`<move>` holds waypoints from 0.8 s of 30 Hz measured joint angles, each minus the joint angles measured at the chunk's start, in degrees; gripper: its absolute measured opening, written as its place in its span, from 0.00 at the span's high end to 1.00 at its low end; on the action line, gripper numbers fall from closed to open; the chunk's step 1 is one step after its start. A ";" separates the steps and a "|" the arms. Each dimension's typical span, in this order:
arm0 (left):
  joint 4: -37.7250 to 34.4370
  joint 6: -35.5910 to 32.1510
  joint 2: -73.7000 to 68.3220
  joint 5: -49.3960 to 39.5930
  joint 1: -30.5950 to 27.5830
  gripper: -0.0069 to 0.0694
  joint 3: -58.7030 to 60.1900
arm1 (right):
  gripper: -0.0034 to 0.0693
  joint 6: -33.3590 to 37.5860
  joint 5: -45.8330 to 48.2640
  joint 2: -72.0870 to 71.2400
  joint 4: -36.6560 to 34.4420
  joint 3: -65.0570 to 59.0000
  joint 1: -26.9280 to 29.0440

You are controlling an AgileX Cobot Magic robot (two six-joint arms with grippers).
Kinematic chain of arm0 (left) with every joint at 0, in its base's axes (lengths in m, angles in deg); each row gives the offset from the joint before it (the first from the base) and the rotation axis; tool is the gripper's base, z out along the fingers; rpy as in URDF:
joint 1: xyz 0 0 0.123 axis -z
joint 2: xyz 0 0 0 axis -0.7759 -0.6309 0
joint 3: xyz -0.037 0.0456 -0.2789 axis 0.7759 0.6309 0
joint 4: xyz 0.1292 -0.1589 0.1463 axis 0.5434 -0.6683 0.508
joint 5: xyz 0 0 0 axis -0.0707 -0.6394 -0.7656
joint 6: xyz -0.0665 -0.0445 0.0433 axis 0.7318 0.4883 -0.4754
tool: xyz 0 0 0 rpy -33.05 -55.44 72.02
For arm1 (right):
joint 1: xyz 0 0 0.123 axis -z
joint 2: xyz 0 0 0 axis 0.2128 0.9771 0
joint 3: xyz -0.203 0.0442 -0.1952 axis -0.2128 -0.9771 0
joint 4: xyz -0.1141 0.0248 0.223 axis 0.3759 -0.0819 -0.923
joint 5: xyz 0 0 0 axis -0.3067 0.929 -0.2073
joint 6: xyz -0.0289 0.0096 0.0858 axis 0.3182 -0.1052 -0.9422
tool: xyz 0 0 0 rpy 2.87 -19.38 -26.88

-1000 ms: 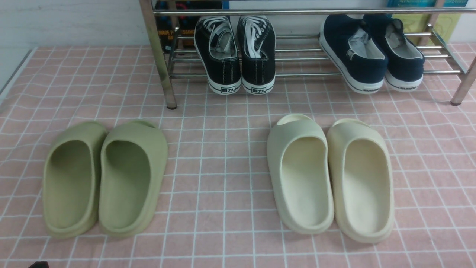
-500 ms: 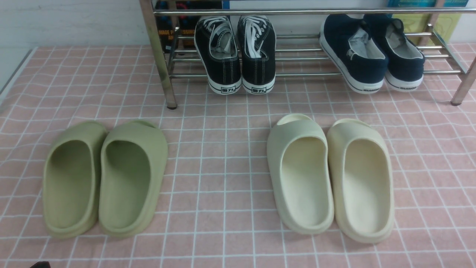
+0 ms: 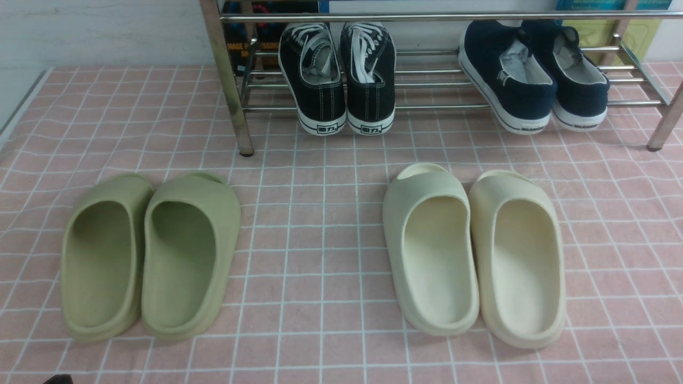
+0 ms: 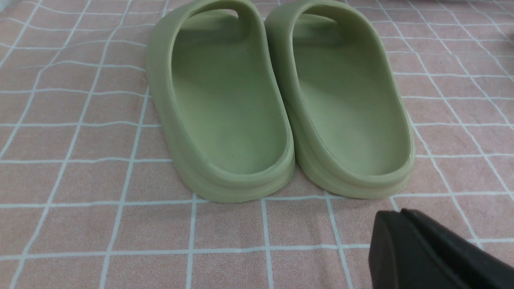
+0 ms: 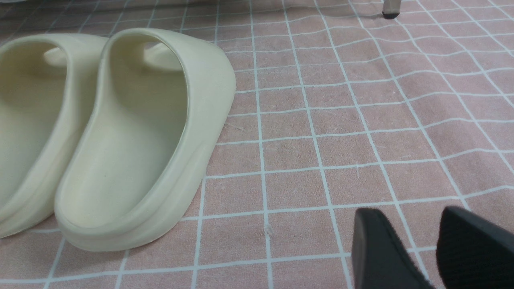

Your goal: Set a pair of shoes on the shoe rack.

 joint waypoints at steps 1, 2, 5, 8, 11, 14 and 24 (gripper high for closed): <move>0.00 0.00 0.00 0.00 0.00 0.88 0.00 | 0.62 0.00 0.00 0.00 0.00 0.00 0.00; 0.00 0.00 0.00 0.00 0.00 0.88 0.00 | 0.62 0.00 0.00 0.00 0.00 0.00 0.00; 0.00 0.00 0.00 0.00 0.00 0.88 0.00 | 0.62 0.00 0.00 0.00 0.00 0.00 0.00; 0.00 0.00 0.00 0.00 0.00 0.88 0.00 | 0.62 0.00 0.00 0.00 0.00 0.00 0.00; -0.04 0.00 0.00 0.00 0.00 0.88 0.00 | 0.62 0.00 0.00 0.00 0.00 0.00 0.00; -0.04 0.00 0.00 0.05 0.00 0.88 0.00 | 0.62 0.00 0.00 0.00 0.00 0.00 0.00; -0.04 0.00 0.00 0.05 0.00 0.86 0.00 | 0.62 0.00 0.00 0.00 0.00 0.00 0.00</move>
